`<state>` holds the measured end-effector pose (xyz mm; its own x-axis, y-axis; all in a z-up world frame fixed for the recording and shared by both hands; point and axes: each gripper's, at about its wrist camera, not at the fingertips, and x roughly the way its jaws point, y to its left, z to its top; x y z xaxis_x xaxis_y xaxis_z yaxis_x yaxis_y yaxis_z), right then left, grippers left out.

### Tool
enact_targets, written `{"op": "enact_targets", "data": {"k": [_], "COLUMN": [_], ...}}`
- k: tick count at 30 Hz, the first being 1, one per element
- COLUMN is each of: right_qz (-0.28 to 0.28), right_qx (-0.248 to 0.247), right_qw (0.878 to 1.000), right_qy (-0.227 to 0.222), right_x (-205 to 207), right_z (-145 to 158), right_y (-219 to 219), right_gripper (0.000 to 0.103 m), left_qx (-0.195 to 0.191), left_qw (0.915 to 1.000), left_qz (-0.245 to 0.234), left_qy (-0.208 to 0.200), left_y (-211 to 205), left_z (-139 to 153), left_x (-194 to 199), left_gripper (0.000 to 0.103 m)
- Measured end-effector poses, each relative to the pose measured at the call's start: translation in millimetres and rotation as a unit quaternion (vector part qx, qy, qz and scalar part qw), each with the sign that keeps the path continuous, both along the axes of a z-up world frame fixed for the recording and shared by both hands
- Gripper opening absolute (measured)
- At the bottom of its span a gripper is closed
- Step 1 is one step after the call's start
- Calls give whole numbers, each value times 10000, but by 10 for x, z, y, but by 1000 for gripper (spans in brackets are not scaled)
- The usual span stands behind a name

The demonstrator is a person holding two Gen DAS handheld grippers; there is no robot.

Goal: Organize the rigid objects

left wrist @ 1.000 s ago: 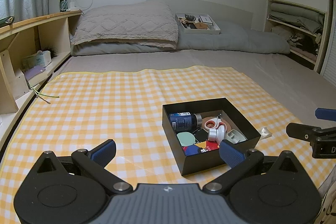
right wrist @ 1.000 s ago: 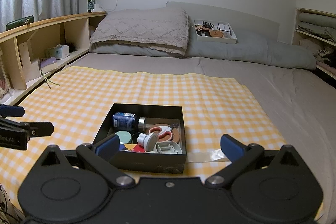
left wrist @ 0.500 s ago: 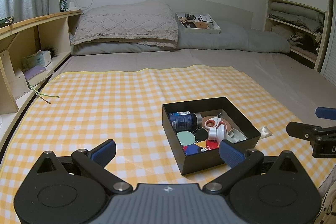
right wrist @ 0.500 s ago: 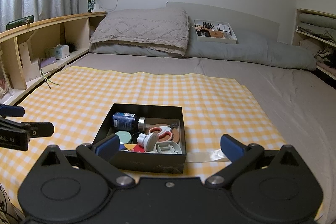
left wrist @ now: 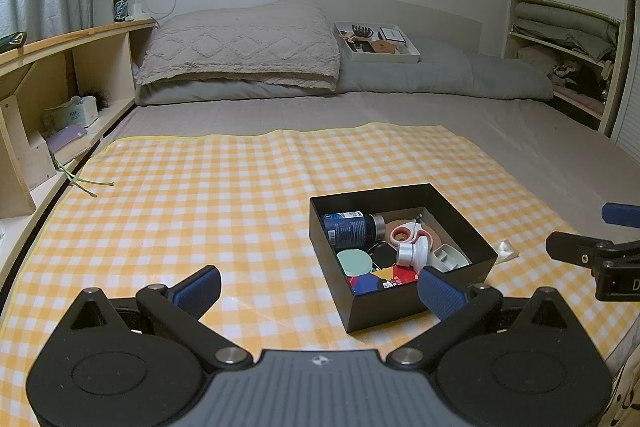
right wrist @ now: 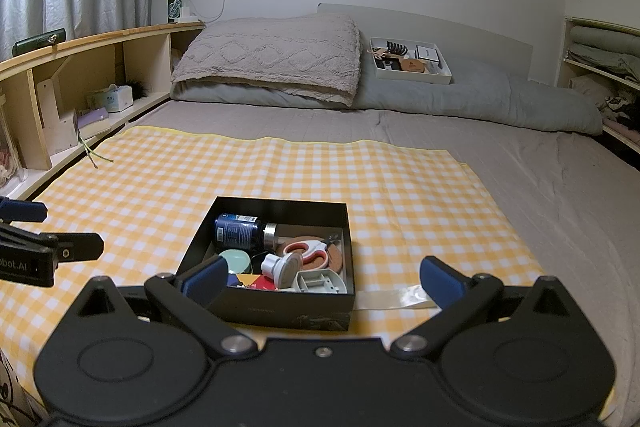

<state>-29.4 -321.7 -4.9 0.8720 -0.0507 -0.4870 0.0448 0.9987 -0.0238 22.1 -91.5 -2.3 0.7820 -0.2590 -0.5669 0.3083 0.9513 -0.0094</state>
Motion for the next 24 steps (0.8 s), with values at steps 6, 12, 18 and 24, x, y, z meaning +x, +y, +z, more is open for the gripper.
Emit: {"op": "enact_targets", "data": {"k": [6,12,18,24], "right_qz": [4,2,3,6], "right_qx": [-6,-7,-11,-10], "right_qw": [10000,10000,10000,10000], "right_qy": [2,3,3,7], "right_x": [-2,-2,0,-1], "right_z": [1,0,0,1], "right_y": [1,3,5,2], "right_gripper": [103,103,103,103], "left_qx": [4,7,4,1], "left_qw": [10000,10000,10000,10000], "left_qz": [-6,-8,-6,0], "left_qy": [7,7,7,16], "left_y": [6,6,9,20], "left_z": [-5,-4,-5,-14], "left_x": [-3,-3,-4,-7], "left_gripper": [103,103,103,103]}}
